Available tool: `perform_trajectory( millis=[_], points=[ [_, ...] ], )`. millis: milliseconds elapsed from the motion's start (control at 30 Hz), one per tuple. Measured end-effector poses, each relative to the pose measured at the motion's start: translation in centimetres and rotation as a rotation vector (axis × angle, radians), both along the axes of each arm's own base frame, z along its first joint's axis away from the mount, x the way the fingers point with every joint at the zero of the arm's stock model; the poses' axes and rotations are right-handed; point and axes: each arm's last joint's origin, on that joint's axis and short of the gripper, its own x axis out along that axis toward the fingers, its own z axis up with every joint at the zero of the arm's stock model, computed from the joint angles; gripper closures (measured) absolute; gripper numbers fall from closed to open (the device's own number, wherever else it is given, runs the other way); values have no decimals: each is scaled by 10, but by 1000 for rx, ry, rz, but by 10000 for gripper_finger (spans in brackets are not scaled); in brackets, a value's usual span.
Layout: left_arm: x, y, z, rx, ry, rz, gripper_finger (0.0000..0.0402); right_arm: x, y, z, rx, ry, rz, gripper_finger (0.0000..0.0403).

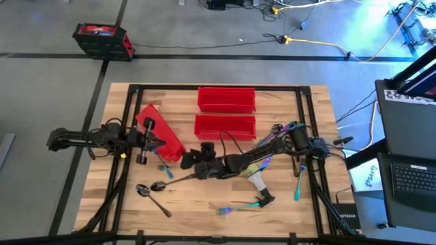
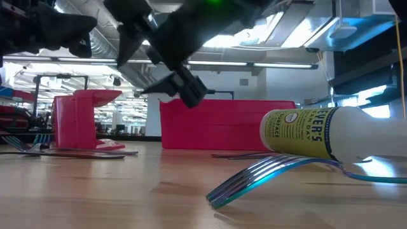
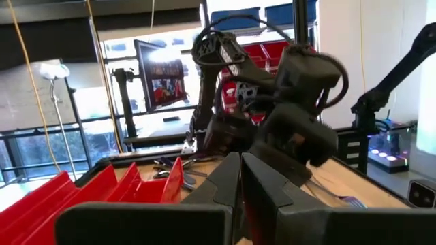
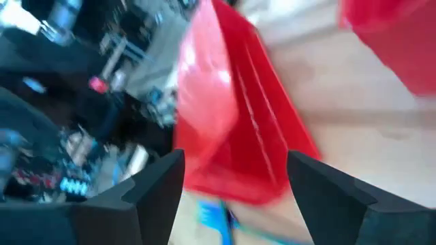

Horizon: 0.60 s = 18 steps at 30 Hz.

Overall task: Sort silverware
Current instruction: Prepare the red bins

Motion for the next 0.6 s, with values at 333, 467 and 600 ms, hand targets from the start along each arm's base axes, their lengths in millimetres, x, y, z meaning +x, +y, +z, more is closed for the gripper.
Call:
perform_trajectory(
  millis=[333, 467, 600],
  points=[
    [1, 2, -3, 12, 29, 70, 400, 29, 1, -4, -8, -65, -79, 160],
    [1, 2, -3, 9, 31, 73, 400, 32, 0, -6, -16, -80, -128, 160],
    [1, 2, -3, 50, 29, 79, 400, 32, -3, -5, -25, -69, -141, 160]
  ],
)
